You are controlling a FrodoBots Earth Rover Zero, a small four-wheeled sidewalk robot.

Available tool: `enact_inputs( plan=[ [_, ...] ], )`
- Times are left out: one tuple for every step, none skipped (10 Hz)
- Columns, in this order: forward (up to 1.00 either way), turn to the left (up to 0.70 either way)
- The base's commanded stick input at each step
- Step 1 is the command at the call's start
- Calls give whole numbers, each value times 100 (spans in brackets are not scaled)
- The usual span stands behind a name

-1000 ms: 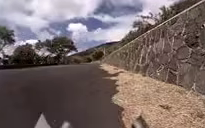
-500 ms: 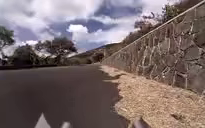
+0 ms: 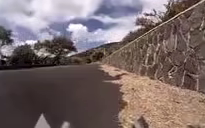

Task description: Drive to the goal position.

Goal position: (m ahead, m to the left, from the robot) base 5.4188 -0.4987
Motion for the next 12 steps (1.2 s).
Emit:
enact_inputs(
  plan=[
    [50, 0],
    [50, 0],
    [50, 0],
    [50, 0],
    [50, 0],
    [50, 0],
    [50, 0],
    [50, 0],
    [50, 0],
    [50, 0],
    [50, 0],
    [50, 0]
  ],
)
